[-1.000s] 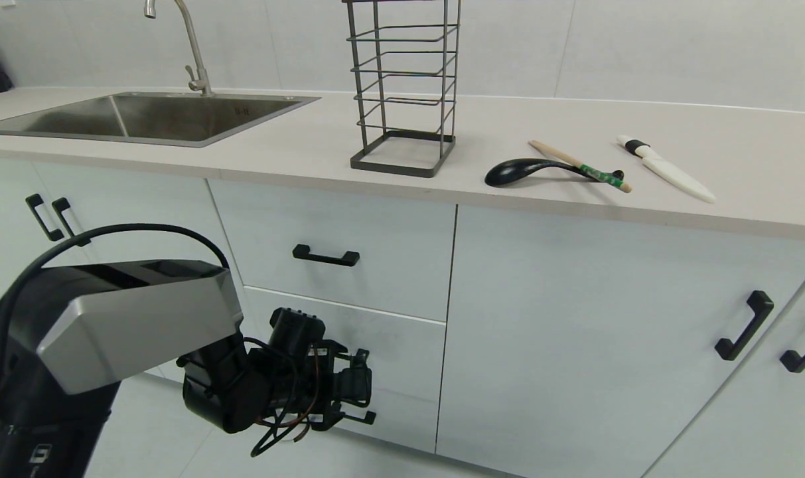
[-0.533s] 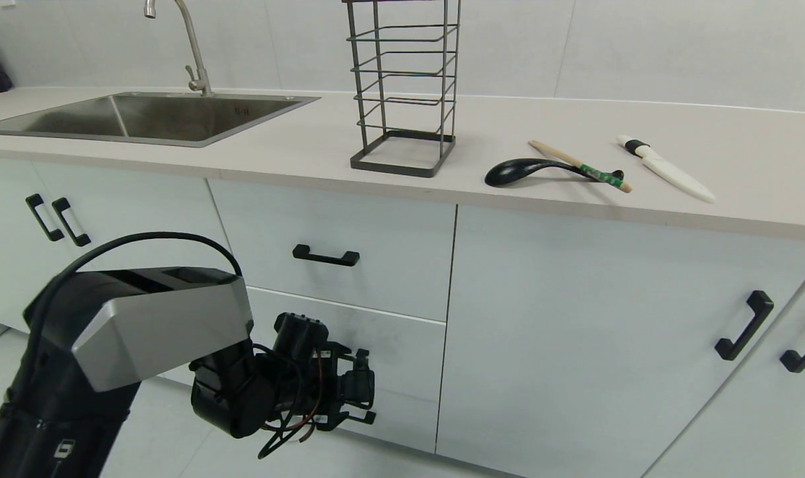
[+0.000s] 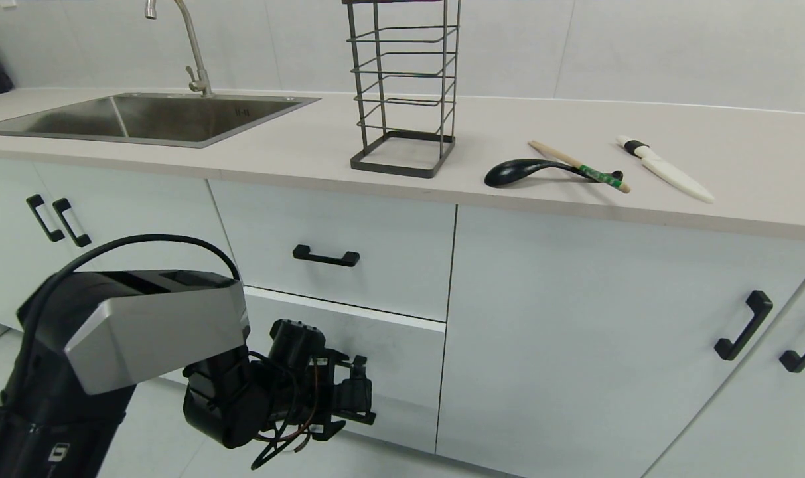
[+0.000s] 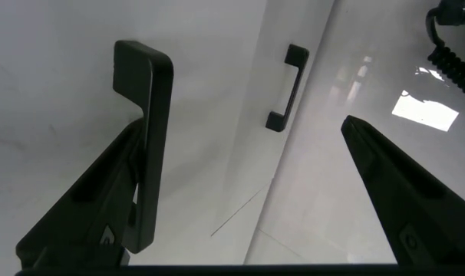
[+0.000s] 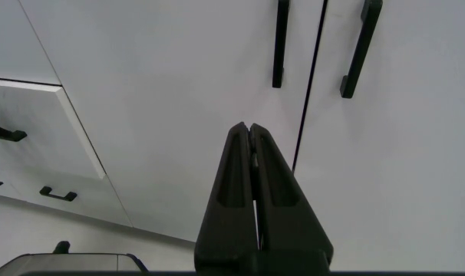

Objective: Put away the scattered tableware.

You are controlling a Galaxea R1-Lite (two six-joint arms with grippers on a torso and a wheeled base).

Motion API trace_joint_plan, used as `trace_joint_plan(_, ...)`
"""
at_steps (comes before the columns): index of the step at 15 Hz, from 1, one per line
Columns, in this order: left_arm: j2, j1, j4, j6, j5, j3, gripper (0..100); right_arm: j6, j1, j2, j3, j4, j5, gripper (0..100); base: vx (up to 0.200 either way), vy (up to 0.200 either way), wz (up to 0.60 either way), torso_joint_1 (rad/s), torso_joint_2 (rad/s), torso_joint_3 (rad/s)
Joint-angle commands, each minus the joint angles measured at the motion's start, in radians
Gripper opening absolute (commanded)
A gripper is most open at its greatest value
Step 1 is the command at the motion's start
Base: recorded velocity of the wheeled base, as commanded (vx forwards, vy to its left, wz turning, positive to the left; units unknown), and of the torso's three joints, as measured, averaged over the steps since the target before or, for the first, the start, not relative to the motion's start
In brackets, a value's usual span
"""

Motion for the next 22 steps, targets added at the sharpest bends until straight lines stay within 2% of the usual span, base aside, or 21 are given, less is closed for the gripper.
trace_joint_plan(1,-0.007,0.0,0.004,-0.001,0.0,0.004,100,0.0,0.0,0.002,0.0,0.0,0.0,0,0.0,0.0,0.0,0.0,0.0,0.0)
trace_joint_plan(9,-0.114,0.009,0.004,-0.008,0.0,0.113,100,0.0,0.0,0.002,0.0,0.0,0.0,0,0.0,0.0,0.0,0.0,0.0,0.0)
trace_joint_plan(11,-0.257,0.012,0.004,-0.013,0.0,0.21,100,0.0,0.0,0.002,0.0,0.0,0.0,0,0.0,0.0,0.0,0.0,0.0,0.0)
trace_joint_plan(13,-0.395,0.007,0.006,-0.012,0.0,0.267,100,0.0,0.0,0.002,0.0,0.0,0.0,0,0.0,0.0,0.0,0.0,0.0,0.0)
trace_joint_plan(16,-0.65,-0.002,0.027,-0.045,-0.002,0.414,100,0.0,0.0,0.002,0.0,0.0,0.0,0,0.0,0.0,0.0,0.0,0.0,0.0)
trace_joint_plan(20,-0.7,-0.005,0.029,-0.05,-0.018,0.386,100,0.0,0.0,0.002,0.0,0.0,0.0,0,0.0,0.0,0.0,0.0,0.0,0.0)
trace_joint_plan(21,-0.63,-0.005,0.027,-0.05,-0.051,0.32,100,0.0,0.0,0.002,0.0,0.0,0.0,0,0.0,0.0,0.0,0.0,0.0,0.0)
trace_joint_plan(22,-0.59,-0.005,0.027,-0.05,-0.052,0.288,100,0.0,0.0,0.002,0.0,0.0,0.0,0,0.0,0.0,0.0,0.0,0.0,0.0)
